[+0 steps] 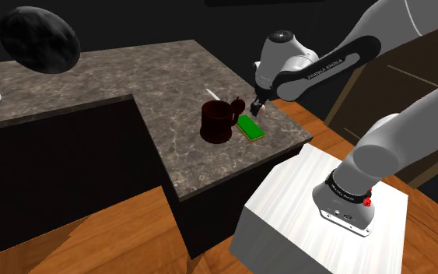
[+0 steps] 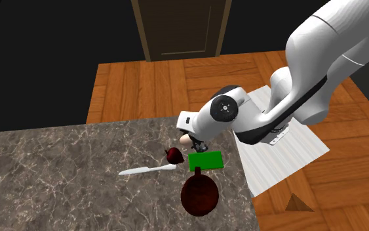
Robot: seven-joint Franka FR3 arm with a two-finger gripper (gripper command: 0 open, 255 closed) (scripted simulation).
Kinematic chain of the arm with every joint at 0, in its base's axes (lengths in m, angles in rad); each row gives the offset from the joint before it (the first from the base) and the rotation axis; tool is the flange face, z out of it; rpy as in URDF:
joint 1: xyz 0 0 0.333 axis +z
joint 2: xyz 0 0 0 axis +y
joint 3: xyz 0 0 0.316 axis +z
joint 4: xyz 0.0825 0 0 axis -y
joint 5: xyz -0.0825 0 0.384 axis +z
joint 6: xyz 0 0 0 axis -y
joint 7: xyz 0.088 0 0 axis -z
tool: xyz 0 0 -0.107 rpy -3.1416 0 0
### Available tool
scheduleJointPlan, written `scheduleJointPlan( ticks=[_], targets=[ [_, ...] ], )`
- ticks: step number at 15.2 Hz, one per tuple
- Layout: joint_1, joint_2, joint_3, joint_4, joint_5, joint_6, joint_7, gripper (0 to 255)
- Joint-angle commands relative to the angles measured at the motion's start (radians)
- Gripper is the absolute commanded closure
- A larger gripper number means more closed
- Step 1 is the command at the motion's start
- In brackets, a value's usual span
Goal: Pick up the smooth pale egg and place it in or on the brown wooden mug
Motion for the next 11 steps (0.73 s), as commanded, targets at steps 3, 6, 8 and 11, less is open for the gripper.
scheduleJointPlan(
  ticks=[3, 6, 8, 11],
  targets=[
    [0.014, -0.045, -0.007, 0.02, 0.029, -0.063, -0.03, 255],
    [0.022, -0.075, -0.011, 0.039, 0.046, -0.11, -0.048, 255],
    [0.026, -0.093, -0.013, 0.052, 0.056, -0.141, -0.06, 255],
    [0.032, -0.118, -0.016, 0.074, 0.069, -0.187, -0.076, 255]
  ],
)
